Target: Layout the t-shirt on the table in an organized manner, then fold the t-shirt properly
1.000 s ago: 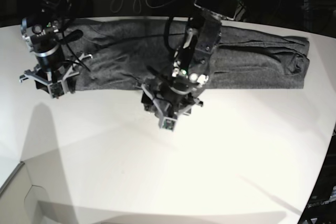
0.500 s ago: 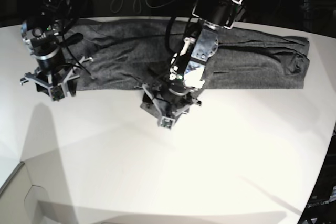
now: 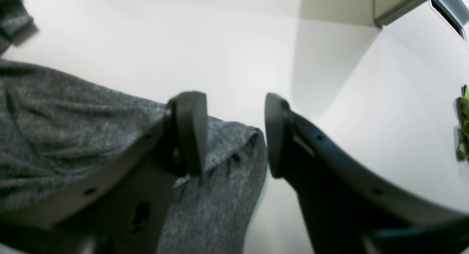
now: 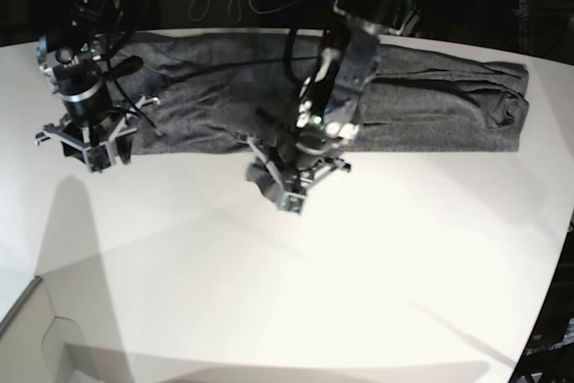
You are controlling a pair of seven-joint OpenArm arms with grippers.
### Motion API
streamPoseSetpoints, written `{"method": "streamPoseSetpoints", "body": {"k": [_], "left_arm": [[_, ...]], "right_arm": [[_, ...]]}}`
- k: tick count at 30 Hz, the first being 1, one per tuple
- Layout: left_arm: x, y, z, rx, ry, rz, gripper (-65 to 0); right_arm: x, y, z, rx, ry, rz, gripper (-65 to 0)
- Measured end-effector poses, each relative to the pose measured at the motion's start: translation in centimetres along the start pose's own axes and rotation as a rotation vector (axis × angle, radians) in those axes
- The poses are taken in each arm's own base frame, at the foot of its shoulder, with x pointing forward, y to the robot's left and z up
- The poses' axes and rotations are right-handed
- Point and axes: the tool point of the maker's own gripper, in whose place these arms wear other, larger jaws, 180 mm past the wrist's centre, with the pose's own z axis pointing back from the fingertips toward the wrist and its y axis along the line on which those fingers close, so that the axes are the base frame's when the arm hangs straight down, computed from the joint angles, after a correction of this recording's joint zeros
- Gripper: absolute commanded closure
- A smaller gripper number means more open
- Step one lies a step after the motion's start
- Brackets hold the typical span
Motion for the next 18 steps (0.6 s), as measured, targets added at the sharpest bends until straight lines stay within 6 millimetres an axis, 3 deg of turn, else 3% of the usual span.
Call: {"method": "streamPoseSetpoints", "body": {"k": [6, 10, 13, 18], "left_arm": [[5.3, 5.7, 6.3, 0.123, -0.163, 0.068, 0.0], [3.3, 9.5, 9.9, 0.136, -0.174, 0.218, 0.0], [2.0, 14.9, 13.4, 0.205, -0.225, 0.375, 0.0], [0.4, 21.5, 18.7, 0.242, -0.326, 0.631, 0.0]], "right_arm": [[0.0, 0.0, -0.1, 0.001, 0.001, -0.002, -26.3], [-1.2, 0.7, -0.6, 0.025, 0.029, -0.015, -26.3], [-2.0, 1.1, -0.9, 0.039, 0.048, -0.025, -26.3], [-2.0, 2.2, -1.3, 0.072, 0.050, -0.024, -26.2]]}}
